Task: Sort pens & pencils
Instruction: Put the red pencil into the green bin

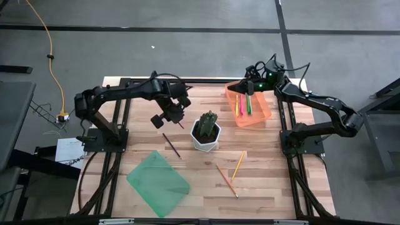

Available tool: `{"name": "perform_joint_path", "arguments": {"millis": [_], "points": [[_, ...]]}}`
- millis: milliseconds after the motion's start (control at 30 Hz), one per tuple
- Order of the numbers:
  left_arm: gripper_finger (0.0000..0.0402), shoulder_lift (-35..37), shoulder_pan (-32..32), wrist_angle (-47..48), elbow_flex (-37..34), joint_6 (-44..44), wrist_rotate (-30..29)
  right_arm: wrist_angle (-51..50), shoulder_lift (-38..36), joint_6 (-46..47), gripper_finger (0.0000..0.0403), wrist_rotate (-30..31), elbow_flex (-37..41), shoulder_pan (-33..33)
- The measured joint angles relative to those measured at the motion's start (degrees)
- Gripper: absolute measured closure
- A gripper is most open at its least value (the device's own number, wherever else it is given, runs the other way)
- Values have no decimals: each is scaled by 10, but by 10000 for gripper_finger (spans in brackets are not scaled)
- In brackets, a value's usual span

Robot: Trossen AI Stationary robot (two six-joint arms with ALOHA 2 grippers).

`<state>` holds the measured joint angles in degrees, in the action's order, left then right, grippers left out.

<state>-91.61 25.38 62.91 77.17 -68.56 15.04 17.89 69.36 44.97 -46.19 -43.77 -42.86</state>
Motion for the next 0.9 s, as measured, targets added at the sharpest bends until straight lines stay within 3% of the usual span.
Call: {"name": "perform_joint_path", "arguments": {"millis": [900], "points": [[378, 55, -149, 68, 0, 88, 33, 3, 0, 14, 290, 0, 0, -8]]}}
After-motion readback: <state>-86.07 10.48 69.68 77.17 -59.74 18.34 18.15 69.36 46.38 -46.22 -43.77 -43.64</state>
